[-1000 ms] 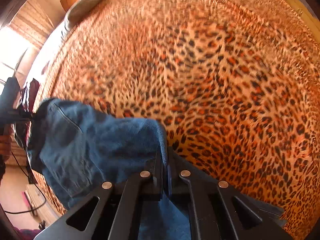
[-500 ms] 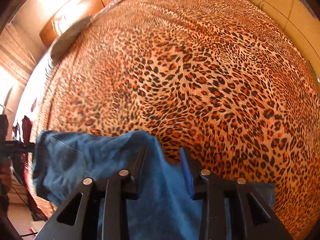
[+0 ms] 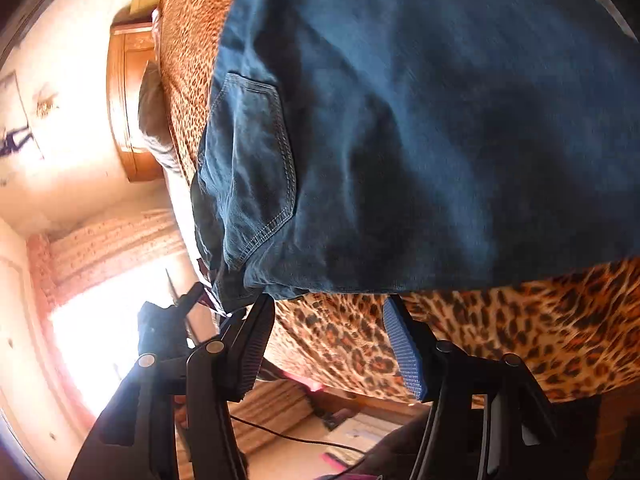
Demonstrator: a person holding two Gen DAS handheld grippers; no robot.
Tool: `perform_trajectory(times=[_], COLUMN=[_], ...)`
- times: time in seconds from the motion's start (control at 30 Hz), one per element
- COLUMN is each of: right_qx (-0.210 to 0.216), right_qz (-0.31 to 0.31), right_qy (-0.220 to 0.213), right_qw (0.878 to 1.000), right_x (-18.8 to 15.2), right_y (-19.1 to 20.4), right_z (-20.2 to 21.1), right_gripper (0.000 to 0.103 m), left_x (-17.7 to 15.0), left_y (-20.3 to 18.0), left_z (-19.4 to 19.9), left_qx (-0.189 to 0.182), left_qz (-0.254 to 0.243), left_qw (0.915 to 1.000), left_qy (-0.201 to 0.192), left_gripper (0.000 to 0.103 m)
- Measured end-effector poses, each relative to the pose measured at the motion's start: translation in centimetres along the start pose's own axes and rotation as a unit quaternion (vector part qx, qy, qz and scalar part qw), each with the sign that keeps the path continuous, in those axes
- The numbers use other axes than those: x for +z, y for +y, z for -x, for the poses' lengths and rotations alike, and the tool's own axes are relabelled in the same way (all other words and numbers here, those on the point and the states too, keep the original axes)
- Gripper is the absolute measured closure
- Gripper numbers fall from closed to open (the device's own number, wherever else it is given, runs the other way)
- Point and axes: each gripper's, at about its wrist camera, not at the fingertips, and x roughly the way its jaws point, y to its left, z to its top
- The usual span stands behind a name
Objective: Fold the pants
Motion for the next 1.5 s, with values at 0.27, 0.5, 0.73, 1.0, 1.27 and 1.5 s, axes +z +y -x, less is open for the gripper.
perform_trajectory(times=[0.27,0.5,0.73,1.0,1.27,1.5], right_qx=[0.040,0.036,-0.005,-0.010,-0.096,-0.149], right_qz=[-0.064,-0.028,-0.054,0.028,0.043,0.067], right_qy=[-0.071,-0.090,-0.071,-0.123,-0.299,-0.285], right_qw=[0.995,0.995,0.996,0.992,0.948,0.944], right_x=[-0.7,-1.7,-0.5,-0.1,9.2,17.3], right_y=[-1.4,-0.5,-3.5,-1.1,-3.0,-3.3], right_z=[-1.5,1.1,0.4,10.0,22.4,22.0], right_gripper=[0.077,0.099,0.097,0.092,0.059,0.059], left_x=[0.5,-0.6,-0.4,-1.6,6.2,10.6], left_y=[-0.2,-2.9,-3.0,-3.4,-5.6,-6.7], left_z=[-1.6,-0.2,-2.4,2.4,4.2,-1.7], left_qx=[0.049,0.119,0.157,0.081,0.102,0.102], left_qz=[0.002,-0.067,-0.092,-0.164,-0.143,-0.075], left_qw=[0.9988,0.9905,0.9832,0.9831,0.9826,0.9915], left_qy=[0.001,-0.014,0.006,0.011,-0.062,-0.031], left_gripper=[0.038,0.081,0.073,0.041,0.028,0.028])
